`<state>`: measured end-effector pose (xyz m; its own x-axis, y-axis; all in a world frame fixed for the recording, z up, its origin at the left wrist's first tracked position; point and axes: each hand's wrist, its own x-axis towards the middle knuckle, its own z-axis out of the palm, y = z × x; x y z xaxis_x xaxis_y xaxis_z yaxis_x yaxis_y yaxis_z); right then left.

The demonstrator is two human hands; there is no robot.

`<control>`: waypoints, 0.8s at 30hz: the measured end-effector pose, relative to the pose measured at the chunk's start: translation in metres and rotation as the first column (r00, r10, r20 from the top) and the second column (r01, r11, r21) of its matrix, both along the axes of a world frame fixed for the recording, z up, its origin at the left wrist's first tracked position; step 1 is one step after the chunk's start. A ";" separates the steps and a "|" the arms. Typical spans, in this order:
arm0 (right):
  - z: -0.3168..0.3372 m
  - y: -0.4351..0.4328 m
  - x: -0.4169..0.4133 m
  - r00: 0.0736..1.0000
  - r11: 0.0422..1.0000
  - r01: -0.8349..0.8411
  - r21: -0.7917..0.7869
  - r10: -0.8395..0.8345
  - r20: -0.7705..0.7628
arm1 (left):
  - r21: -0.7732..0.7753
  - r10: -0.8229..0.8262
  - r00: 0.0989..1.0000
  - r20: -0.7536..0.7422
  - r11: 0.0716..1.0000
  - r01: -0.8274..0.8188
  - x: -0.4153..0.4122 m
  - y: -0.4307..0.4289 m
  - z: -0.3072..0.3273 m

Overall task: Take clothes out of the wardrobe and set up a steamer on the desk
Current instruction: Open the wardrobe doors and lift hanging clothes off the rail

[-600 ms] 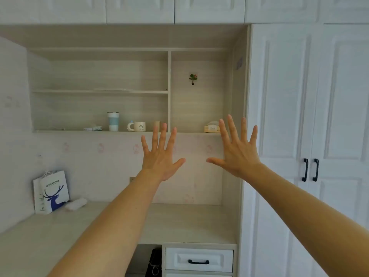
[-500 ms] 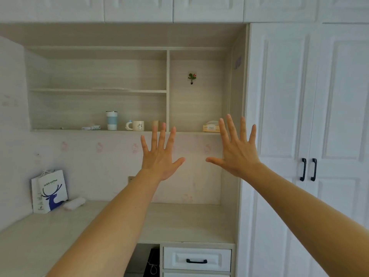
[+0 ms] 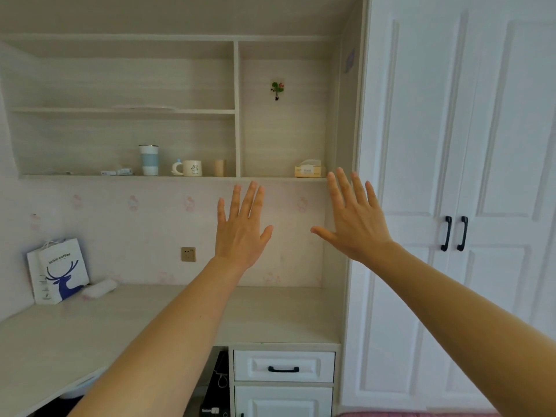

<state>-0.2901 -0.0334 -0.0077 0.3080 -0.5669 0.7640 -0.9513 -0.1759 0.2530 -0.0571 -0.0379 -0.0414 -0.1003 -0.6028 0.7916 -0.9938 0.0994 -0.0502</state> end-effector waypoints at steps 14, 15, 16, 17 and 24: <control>-0.066 -0.113 -0.042 0.998 0.992 0.013 0.125 -0.020 0.052 | -0.096 -0.301 0.948 -0.106 0.952 0.291 -0.051 -0.145 -0.070; -0.072 -0.124 -0.045 0.998 0.990 0.020 0.140 -0.028 0.057 | -0.086 -0.320 0.941 -0.112 0.946 0.312 -0.055 -0.158 -0.076; -0.077 -0.134 -0.049 0.997 0.988 0.029 0.154 -0.039 0.062 | -0.077 -0.340 0.933 -0.121 0.940 0.332 -0.059 -0.172 -0.081; -0.082 -0.144 -0.052 0.996 0.985 0.039 0.169 -0.052 0.073 | -0.071 -0.360 0.924 -0.131 0.933 0.353 -0.063 -0.184 -0.087; -0.116 -0.196 -0.085 0.967 0.944 0.113 0.311 -0.176 0.183 | -0.027 -0.494 0.845 -0.206 0.866 0.499 -0.106 -0.254 -0.123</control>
<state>-0.3750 -0.2297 -0.1239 0.0601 -0.8031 0.5928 -0.9976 -0.0691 0.0075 -0.1627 -0.2924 -0.1647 -0.2340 -0.5355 0.8115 -0.7998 0.5806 0.1524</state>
